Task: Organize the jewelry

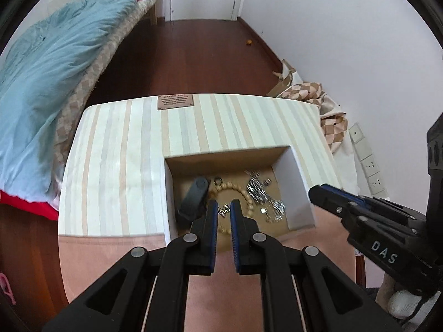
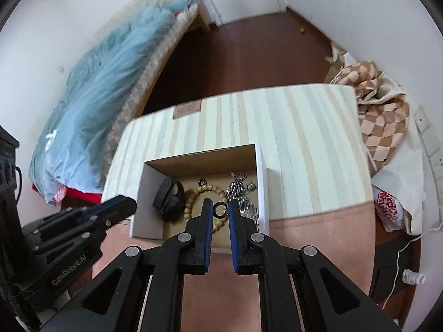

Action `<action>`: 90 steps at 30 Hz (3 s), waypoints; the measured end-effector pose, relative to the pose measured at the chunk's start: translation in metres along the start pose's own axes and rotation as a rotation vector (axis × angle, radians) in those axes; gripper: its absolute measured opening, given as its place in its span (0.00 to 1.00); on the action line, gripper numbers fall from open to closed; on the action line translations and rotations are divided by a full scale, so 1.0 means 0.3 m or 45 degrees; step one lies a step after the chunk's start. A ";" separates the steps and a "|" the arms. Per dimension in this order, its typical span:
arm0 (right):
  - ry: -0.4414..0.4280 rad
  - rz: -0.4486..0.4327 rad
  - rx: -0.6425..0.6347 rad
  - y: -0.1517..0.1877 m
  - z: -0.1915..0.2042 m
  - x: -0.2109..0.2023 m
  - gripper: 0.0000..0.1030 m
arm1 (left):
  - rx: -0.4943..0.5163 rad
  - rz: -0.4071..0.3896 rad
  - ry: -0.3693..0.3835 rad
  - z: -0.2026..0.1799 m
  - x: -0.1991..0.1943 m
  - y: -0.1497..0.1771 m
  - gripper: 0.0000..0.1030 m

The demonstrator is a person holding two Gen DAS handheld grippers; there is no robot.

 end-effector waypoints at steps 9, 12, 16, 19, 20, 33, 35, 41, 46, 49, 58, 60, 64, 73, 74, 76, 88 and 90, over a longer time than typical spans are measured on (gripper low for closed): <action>0.024 0.182 -0.013 -0.035 -0.016 0.131 0.23 | -0.054 0.115 -0.071 0.059 0.086 -0.043 0.18; 0.021 0.173 0.003 -0.044 -0.020 0.119 0.45 | -0.065 0.090 -0.123 0.096 0.072 -0.056 0.65; 0.055 0.140 -0.014 -0.055 -0.025 0.089 0.46 | -0.106 0.048 -0.163 0.146 0.032 -0.055 0.69; 0.111 0.110 -0.044 -0.049 -0.035 0.051 0.62 | -0.111 0.036 -0.220 0.184 0.004 -0.033 0.80; 0.155 0.104 -0.071 -0.041 -0.041 0.040 0.67 | -0.107 0.030 -0.243 0.194 -0.005 -0.023 0.90; 0.459 0.059 -0.223 0.074 -0.053 -0.069 0.98 | -0.074 0.028 -0.357 0.195 -0.079 0.128 1.00; 0.468 0.039 -0.227 0.078 -0.046 -0.103 0.98 | -0.079 0.013 -0.355 0.186 -0.101 0.126 1.00; 0.472 -0.029 -0.213 0.088 -0.006 -0.231 0.98 | -0.083 -0.058 -0.343 0.153 -0.220 0.110 1.00; 0.456 -0.114 -0.222 0.091 0.062 -0.369 0.98 | -0.084 -0.138 -0.325 0.115 -0.363 0.116 1.00; 0.455 -0.176 -0.244 0.096 0.107 -0.466 0.98 | -0.081 -0.190 -0.324 0.096 -0.463 0.125 1.00; 0.413 -0.345 -0.275 0.123 0.222 -0.779 0.98 | -0.071 -0.337 -0.337 0.057 -0.763 0.147 1.00; 0.409 -0.388 -0.278 0.124 0.242 -0.845 0.98 | -0.060 -0.368 -0.334 0.043 -0.818 0.150 1.00; 0.401 -0.473 -0.270 0.127 0.272 -0.976 0.98 | -0.066 -0.397 -0.308 0.021 -0.906 0.158 1.00; 0.385 -0.550 -0.294 0.164 0.326 -1.133 0.98 | -0.084 -0.442 -0.297 -0.004 -1.044 0.185 1.00; 0.384 -0.553 -0.296 0.170 0.329 -1.143 0.98 | -0.081 -0.444 -0.293 -0.008 -1.055 0.189 1.00; 0.379 -0.558 -0.293 0.179 0.331 -1.159 0.98 | -0.078 -0.450 -0.295 -0.012 -1.075 0.197 1.00; 0.412 -0.524 -0.272 0.182 0.294 -1.134 1.00 | -0.097 -0.391 -0.278 -0.036 -1.026 0.199 1.00; 0.418 -0.517 -0.267 0.170 0.285 -1.117 1.00 | -0.101 -0.379 -0.285 -0.036 -1.006 0.191 1.00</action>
Point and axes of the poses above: each gripper's, at about its wrist camera, not at the fingertips, and x roughly the way its jaws point, z to its left, y to its underside, the point moved 9 cm from there along x, roughly the way its jaws point, and after that the axes turned 10 degrees about -z, right-handed, at the moved point
